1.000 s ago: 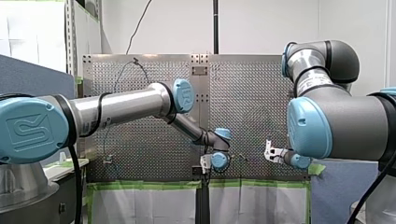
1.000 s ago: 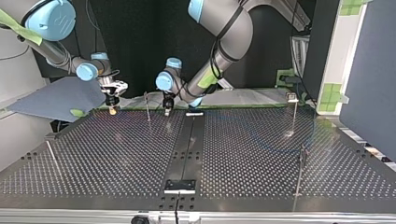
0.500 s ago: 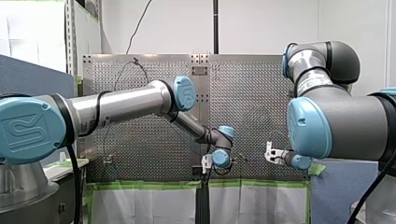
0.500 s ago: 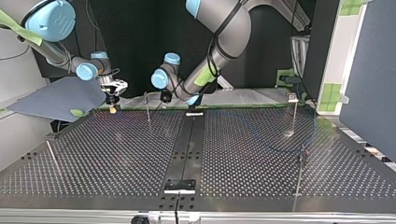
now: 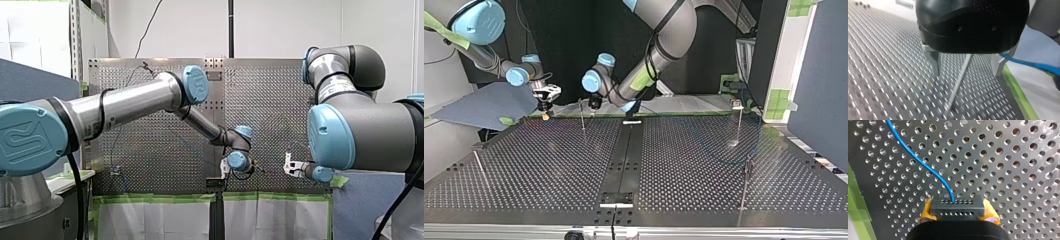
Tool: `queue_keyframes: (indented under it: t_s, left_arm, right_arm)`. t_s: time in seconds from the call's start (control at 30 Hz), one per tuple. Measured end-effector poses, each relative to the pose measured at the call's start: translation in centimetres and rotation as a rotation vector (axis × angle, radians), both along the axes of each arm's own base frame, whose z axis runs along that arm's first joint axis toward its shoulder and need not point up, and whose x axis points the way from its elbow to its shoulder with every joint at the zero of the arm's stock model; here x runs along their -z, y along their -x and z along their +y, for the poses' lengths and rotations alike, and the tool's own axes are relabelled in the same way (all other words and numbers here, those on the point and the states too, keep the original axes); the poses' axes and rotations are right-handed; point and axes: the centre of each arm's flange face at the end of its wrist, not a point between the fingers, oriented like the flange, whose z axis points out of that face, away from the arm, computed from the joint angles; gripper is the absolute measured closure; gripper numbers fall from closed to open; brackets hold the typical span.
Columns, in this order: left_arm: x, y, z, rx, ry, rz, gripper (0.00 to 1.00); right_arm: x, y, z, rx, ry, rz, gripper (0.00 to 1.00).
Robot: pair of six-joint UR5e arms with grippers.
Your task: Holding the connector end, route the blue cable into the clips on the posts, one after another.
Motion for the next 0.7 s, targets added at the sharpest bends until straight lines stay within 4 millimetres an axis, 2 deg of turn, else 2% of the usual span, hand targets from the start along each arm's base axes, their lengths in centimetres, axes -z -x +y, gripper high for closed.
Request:
queue_keyframes:
  t_s: [0.1,0.43,0.7]
  left_arm:
    - [-0.1,1.1,-0.5,0.012,0.007,-0.009,0.0]
    - [3.1,5.7,-0.3,0.039,-0.047,0.041,0.0]
    - [4.0,7.7,-1.1,0.061,-0.034,0.035,0.0]
  right_arm:
    - [0.1,0.0,0.1,0.0,-0.005,0.001,1.0]
    - [0.2,0.1,0.1,0.002,-0.01,0.0,1.0]
    - [0.3,0.1,0.2,0.002,-0.013,0.0,1.0]
